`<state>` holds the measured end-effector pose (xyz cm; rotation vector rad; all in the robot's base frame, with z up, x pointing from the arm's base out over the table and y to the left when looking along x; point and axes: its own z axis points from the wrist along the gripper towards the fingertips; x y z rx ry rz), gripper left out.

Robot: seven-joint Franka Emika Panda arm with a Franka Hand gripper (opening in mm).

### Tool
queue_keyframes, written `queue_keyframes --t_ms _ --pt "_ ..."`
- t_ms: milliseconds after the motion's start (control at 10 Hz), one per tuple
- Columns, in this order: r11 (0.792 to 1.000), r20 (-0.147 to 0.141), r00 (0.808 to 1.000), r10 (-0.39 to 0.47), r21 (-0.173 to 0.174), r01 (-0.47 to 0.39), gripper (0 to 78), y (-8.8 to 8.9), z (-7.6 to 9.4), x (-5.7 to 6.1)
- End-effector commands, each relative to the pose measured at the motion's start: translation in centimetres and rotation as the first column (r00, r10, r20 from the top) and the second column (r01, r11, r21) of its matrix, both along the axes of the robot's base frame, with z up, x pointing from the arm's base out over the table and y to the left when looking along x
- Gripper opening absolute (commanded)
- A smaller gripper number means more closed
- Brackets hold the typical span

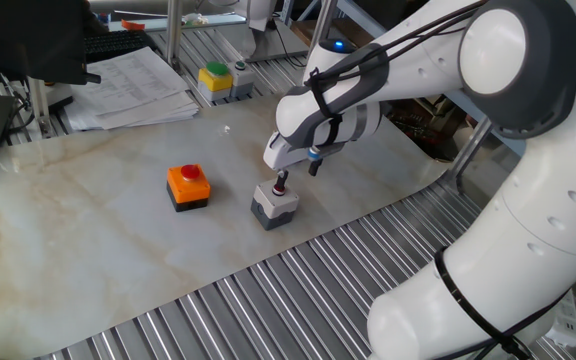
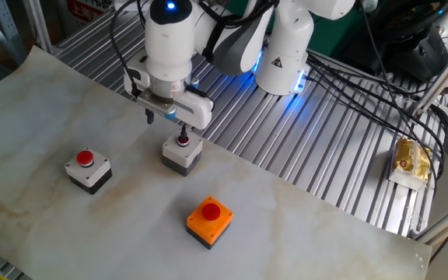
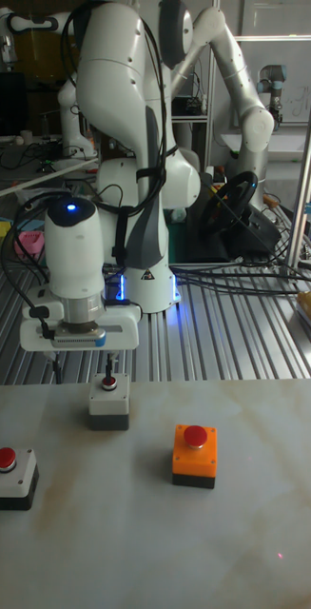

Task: Press three buttons from left to right in sequence

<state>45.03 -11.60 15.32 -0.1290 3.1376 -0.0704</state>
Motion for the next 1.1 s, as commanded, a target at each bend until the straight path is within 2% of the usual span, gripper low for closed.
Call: queue_keyframes --t_ms 100,900,1100 --pt "1.0 0.003 1.0 -0.002 0.001 0.002 77.3 -0.1 0.0 0.2" --pt "1.0 0.007 1.0 -0.007 0.006 0.007 77.3 0.2 -1.0 0.4" --pt "1.0 0.01 1.0 -0.012 0.011 0.012 77.3 0.1 -0.9 0.3"
